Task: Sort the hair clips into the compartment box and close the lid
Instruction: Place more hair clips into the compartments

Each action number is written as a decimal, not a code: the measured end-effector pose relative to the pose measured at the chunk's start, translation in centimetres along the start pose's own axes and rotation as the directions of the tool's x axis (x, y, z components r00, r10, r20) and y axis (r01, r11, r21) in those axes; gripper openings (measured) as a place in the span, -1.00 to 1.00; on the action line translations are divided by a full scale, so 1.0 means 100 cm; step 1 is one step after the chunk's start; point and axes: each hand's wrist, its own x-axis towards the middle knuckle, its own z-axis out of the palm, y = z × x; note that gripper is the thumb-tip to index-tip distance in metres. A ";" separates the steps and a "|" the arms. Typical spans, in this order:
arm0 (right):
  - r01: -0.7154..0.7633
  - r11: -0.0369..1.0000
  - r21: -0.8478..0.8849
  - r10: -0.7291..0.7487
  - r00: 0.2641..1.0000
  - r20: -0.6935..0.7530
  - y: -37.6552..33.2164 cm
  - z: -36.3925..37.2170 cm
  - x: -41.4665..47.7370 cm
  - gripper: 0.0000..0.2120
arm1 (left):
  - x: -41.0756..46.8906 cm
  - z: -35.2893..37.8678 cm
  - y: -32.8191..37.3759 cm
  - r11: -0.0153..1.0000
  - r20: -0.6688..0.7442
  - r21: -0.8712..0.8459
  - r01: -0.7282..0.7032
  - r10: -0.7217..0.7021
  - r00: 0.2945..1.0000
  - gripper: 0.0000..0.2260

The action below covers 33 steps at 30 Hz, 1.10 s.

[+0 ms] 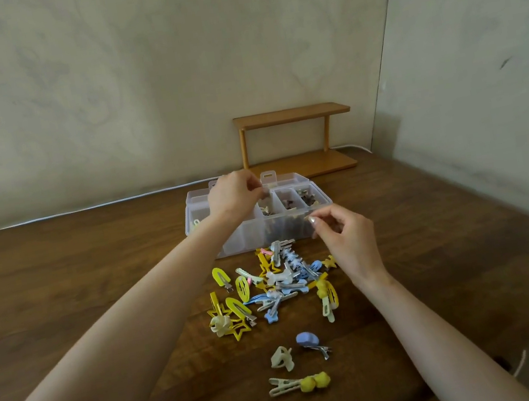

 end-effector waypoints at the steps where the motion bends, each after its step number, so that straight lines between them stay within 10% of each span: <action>1: 0.000 1.000 0.003 0.000 1.000 0.004 0.000 0.000 0.000 -0.90 | 0.001 0.001 0.000 1.000 0.004 0.023 0.004 -0.004 1.000 -0.81; 18: 0.036 0.999 -0.007 -0.036 0.998 0.049 -0.002 0.004 -0.003 -0.92 | -0.077 -0.033 -0.038 0.982 -0.060 -0.037 -0.187 0.185 0.981 -0.88; 27: 0.087 0.994 -0.066 -0.078 0.989 0.128 -0.010 0.015 0.000 -0.91 | -0.108 -0.036 -0.056 0.989 0.251 0.038 -0.142 0.128 0.960 -0.86; 33: 0.175 0.980 -0.098 -0.115 0.890 0.440 -0.038 0.033 0.016 -0.90 | -0.108 -0.036 -0.058 0.980 0.390 0.150 -0.131 0.064 0.919 -0.68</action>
